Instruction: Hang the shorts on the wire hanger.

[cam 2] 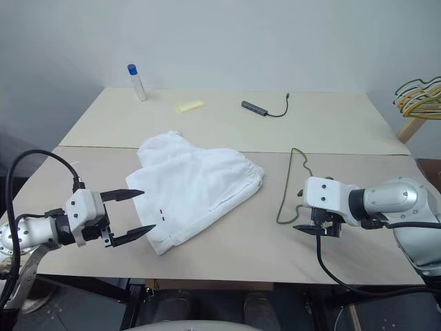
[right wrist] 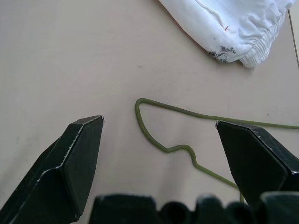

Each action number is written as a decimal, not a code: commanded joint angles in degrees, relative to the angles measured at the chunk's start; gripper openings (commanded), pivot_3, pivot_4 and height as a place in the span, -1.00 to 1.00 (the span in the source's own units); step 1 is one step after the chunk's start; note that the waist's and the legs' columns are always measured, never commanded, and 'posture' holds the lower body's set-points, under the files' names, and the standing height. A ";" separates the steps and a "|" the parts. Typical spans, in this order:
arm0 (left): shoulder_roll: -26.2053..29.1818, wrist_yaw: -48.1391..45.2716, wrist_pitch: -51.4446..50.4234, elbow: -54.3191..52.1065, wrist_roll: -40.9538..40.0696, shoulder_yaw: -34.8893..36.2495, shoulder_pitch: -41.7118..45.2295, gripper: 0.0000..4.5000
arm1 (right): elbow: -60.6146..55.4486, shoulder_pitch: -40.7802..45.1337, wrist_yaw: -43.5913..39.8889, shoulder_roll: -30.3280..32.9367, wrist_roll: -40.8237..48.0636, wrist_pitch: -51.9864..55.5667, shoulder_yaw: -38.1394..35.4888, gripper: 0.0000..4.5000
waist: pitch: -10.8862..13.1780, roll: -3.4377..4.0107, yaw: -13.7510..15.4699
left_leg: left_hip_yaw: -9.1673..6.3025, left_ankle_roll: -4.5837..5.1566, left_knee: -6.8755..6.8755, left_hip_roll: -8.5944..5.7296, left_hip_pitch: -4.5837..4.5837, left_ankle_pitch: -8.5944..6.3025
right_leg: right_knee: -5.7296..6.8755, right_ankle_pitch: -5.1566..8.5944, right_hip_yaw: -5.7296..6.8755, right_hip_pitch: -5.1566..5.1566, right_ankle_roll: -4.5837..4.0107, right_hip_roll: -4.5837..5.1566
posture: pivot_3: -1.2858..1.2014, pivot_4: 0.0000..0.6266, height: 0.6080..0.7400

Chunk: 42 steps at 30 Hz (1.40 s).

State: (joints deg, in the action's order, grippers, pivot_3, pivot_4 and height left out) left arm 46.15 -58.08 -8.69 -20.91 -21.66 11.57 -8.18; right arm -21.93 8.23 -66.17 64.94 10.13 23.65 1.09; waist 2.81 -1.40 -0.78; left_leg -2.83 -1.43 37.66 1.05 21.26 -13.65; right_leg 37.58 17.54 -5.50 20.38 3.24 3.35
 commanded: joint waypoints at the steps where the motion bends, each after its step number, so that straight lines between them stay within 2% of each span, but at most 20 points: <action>1: -0.74 2.53 -0.39 -1.43 -0.30 1.43 1.55 1.00 | -0.57 1.19 -0.11 0.77 -0.33 -0.89 -1.23 0.99 | 0.00 0.00 0.01 | 0.00 0.00 0.00 0.00 0.00 0.00 | 0.00 0.00 0.00 0.00 0.00 0.00 | 0.07 -1.00 1.00; 19: 0.14 0.98 0.87 -0.40 1.90 -0.36 1.43 1.00 | -0.89 0.28 0.53 0.66 -0.54 -0.54 -1.80 0.99 | 0.00 0.00 -0.08 | 0.01 0.00 0.00 -0.01 0.00 0.00 | 0.00 -0.02 0.00 0.00 -0.03 0.00 | 0.03 -1.00 1.00; 27: 0.69 -3.25 -1.38 -1.50 0.62 -5.82 0.98 1.00 | -2.50 -1.70 1.23 0.72 -0.38 0.35 -2.67 0.99 | 0.00 0.00 -0.25 | 0.01 0.00 0.00 -0.01 0.00 0.00 | 0.00 -0.02 0.00 0.00 -0.03 0.00 | 0.02 -1.00 1.00; 34: 1.84 -3.60 -0.15 0.46 9.31 -15.53 1.14 1.00 | -3.13 -1.38 1.95 0.35 -0.35 0.99 -1.99 0.99 | 0.00 0.01 -0.41 | 0.02 0.00 0.00 -0.01 -0.01 0.00 | 0.00 0.00 -0.02 0.00 0.01 -0.02 | 0.01 -1.00 1.00; 41: 3.32 -1.18 -1.38 3.04 17.11 -19.04 2.12 1.00 | -3.46 -1.83 2.22 0.49 -0.31 1.03 -2.28 0.99 | -0.01 0.02 -0.49 | 0.02 0.00 0.00 0.00 -0.01 0.00 | -0.01 0.05 -0.01 0.00 0.09 -0.01 | 0.01 -1.00 1.00; 42: 3.17 -1.09 -2.00 3.16 16.80 -18.91 2.41 0.83 | -3.39 -1.79 2.29 0.49 -0.44 0.97 -2.18 1.00 | -0.01 0.02 -0.44 | 0.02 0.00 0.00 -0.01 -0.02 0.00 | 0.00 0.07 -0.01 -0.01 0.12 -0.01 | 0.01 -1.00 1.00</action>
State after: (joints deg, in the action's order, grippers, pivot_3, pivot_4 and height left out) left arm 48.69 -60.26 -9.47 -18.04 -6.21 -7.70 -6.57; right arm -24.24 5.86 -64.27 64.90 9.77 24.32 0.71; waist 2.80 -1.38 -1.22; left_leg -2.82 -1.43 37.67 1.04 21.24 -13.65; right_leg 37.57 17.61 -5.51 20.38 3.36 3.34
